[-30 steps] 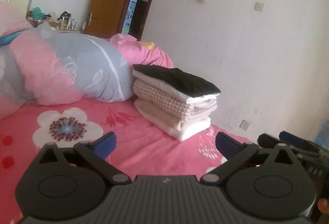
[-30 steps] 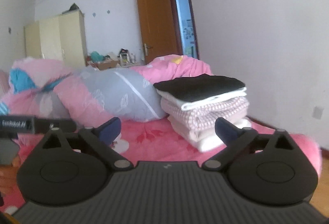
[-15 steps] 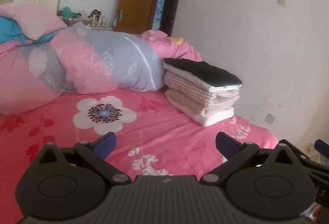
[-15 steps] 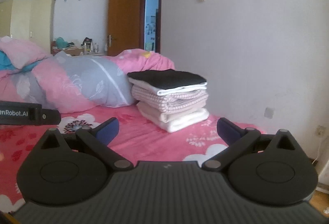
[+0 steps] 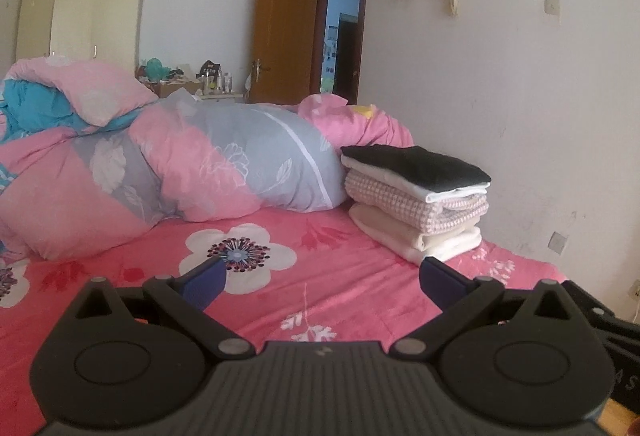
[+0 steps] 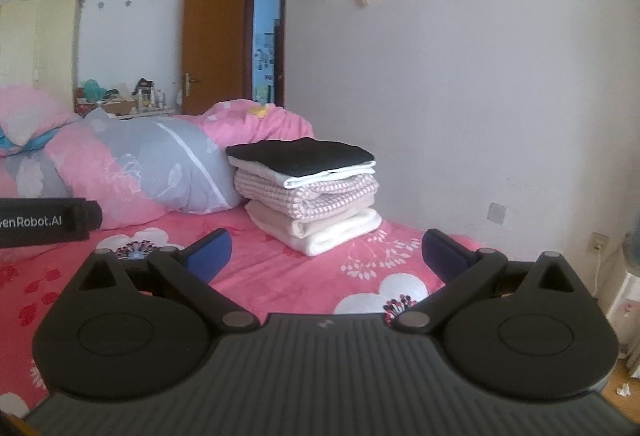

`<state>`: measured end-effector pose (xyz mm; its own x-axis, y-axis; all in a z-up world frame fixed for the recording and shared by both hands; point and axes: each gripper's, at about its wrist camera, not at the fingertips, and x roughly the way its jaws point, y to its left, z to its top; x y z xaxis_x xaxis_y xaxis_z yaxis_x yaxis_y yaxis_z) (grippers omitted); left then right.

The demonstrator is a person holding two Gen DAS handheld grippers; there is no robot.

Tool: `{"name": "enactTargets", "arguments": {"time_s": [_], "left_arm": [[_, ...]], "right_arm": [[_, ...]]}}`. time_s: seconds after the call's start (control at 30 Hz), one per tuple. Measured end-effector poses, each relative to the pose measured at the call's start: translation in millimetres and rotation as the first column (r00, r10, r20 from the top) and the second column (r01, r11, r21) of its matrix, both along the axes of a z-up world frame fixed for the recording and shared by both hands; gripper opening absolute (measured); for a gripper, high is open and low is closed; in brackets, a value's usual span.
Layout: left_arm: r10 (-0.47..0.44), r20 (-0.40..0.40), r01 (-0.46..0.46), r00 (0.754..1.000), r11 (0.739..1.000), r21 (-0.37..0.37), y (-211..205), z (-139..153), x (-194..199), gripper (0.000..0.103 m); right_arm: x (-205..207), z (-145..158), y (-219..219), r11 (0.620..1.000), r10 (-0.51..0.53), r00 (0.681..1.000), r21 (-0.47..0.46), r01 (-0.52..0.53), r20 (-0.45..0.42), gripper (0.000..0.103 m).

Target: Fold clothes

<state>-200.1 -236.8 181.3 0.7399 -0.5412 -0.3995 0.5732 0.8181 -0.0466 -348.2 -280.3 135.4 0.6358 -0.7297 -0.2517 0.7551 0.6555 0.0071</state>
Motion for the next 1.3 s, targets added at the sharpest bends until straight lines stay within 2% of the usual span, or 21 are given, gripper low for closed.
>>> {"name": "enactTargets", "arguments": {"time_s": [0.37,1.3], "left_arm": [[-0.033,0.042,0.032,0.999,0.999,0.036,-9.9,-3.4,-8.8,0.103],[-0.049,0.03,0.048,0.998,0.998,0.033,-13.8,-9.6,-1.5,0.103]], "right_arm": [[4.0,-3.7,-4.9,1.0,-0.029,1.0,0.007,0.029,-0.011,0.102],[17.1,-10.0,-11.5,0.999,-0.051,0.997,0.004,0.052,-0.053,0.102]]}}
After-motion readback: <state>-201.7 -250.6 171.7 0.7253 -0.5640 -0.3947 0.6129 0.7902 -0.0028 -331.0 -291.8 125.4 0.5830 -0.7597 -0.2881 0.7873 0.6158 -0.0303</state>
